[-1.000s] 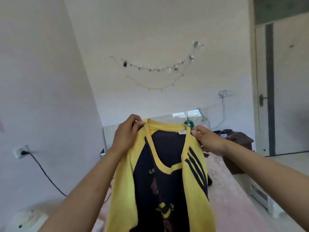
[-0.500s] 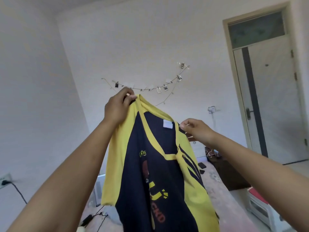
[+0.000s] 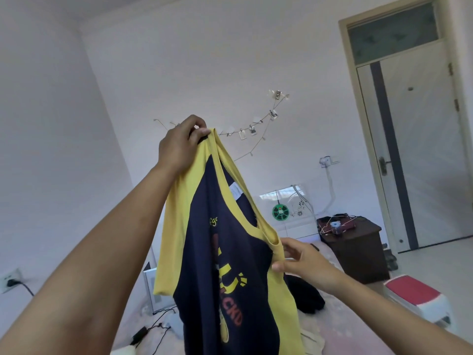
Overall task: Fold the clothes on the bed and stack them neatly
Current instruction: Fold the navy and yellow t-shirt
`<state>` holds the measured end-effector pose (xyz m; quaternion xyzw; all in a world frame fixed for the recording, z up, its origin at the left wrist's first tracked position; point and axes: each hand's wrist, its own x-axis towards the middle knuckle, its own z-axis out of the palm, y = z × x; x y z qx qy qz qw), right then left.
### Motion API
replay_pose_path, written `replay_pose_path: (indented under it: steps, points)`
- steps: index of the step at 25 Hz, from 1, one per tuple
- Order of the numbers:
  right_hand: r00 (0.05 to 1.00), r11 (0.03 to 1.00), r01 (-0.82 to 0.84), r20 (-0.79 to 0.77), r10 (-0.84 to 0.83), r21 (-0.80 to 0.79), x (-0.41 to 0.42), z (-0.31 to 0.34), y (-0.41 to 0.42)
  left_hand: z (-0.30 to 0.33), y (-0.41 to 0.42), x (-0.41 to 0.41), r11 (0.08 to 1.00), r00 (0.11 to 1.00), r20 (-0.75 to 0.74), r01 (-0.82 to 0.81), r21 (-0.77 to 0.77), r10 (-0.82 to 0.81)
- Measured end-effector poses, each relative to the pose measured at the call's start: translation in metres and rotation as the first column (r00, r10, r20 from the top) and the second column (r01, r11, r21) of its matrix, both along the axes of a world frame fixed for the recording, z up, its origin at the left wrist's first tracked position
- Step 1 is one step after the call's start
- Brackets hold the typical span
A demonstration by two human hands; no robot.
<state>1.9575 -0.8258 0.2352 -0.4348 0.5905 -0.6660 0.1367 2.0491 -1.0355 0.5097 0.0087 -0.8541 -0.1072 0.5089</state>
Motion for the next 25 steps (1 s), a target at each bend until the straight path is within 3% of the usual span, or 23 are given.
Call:
replay_pose_path:
  steps: [3,7,10,14,18,22,25]
  points:
    - [0.987,0.984,0.158,0.03,-0.156,-0.079,-0.011,0.011,0.001,-0.003,-0.012,0.005,0.999,1.0,-0.013,0.005,0.047,-0.005]
    - [0.959,0.961,0.272,0.099,-0.267,-0.047,-0.027,0.056,0.026,-0.013,-0.046,0.025,0.987,1.0,-0.021,0.017,0.158,-0.014]
    - [0.925,0.925,0.377,-0.063,-0.374,0.046,-0.033,0.099,0.04,-0.022,-0.066,0.043,0.97,0.998,-0.033,0.066,0.234,-0.06]
    - [0.886,0.889,0.435,-0.245,-0.394,0.142,-0.035,0.153,0.05,-0.03,-0.087,0.062,0.964,0.999,0.033,-0.001,0.266,-0.008]
    - [0.823,0.849,0.506,-0.379,-0.423,0.151,-0.032,0.189,0.049,-0.047,-0.095,0.077,0.969,0.996,0.079,0.02,0.245,-0.04]
    - [0.786,0.839,0.523,-0.463,-0.409,0.148,-0.023,0.207,0.038,-0.062,-0.105,0.091,0.959,0.988,0.123,0.061,0.277,-0.098]
    - [0.8,0.855,0.497,-0.46,-0.385,0.149,-0.014,0.217,0.036,-0.068,-0.108,0.096,0.948,0.995,0.046,0.071,0.311,-0.089]
